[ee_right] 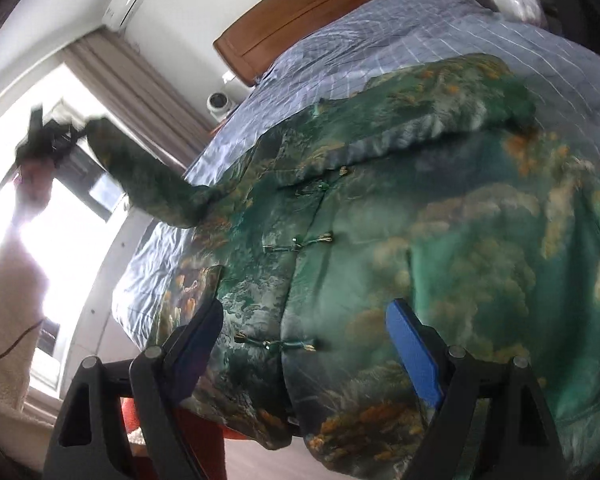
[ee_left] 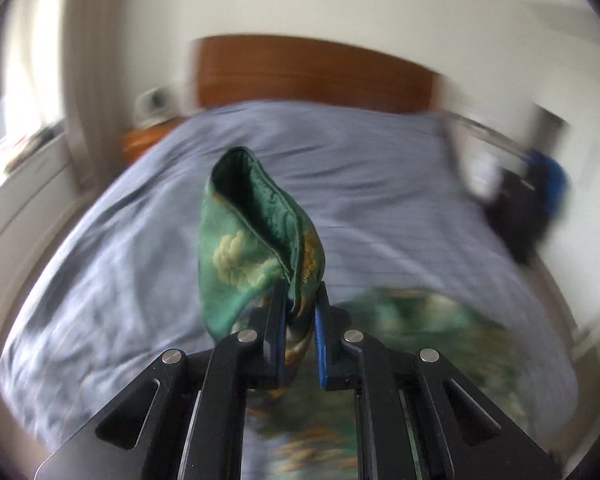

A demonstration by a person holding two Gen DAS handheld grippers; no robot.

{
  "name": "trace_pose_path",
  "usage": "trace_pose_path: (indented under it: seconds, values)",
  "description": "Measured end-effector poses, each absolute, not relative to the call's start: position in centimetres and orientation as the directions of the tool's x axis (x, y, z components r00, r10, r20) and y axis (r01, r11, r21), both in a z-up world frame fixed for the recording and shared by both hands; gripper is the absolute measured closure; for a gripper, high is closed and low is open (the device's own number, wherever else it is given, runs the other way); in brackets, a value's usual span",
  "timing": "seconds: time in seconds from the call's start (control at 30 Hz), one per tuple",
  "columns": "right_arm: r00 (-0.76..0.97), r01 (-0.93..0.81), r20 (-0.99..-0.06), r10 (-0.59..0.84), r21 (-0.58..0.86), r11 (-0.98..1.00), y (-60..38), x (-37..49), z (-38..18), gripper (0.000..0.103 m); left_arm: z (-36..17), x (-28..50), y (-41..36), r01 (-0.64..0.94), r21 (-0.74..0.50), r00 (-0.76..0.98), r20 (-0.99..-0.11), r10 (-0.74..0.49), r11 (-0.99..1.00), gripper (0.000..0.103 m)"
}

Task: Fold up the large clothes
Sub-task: 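Grasp the jacket edge with the left gripper while the right gripper grasps the collar side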

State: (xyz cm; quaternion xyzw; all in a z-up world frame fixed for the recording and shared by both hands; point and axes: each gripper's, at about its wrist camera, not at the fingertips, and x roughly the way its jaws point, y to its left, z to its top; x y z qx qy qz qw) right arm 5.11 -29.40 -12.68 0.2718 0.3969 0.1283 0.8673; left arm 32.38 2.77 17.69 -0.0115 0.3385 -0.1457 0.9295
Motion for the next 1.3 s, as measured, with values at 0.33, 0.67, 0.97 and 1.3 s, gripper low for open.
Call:
trace_pose_path:
  seconds: [0.33, 0.67, 0.97, 1.3]
  values:
    - [0.734, 0.147, -0.602, 0.313, 0.591, 0.793, -37.4, 1.0, -12.1, 0.020, 5.0, 32.5, -25.1, 0.548, -0.054, 0.497, -0.782, -0.376, 0.835, 0.081]
    - [0.733, 0.158, -0.546, 0.406, 0.717, 0.679, -43.6, 6.4, -9.5, 0.020, 3.0, 30.5, -21.1, 0.565, -0.033, 0.481, -0.799, -0.362, 0.824, 0.016]
    - [0.507, 0.046, -0.569, 0.648, 0.768, 0.638, -38.8, 27.8, -12.6, 0.026, -3.0, 28.1, -3.7, 0.407, 0.134, 0.550, -0.826, -0.125, 0.903, 0.013]
    - [0.468, -0.022, -0.652, 0.596, 0.666, 0.746, -33.5, 33.9, -11.8, 0.094, -10.6, 25.4, 1.0, 0.395, 0.066, 0.498, -0.853, -0.153, 0.916, 0.013]
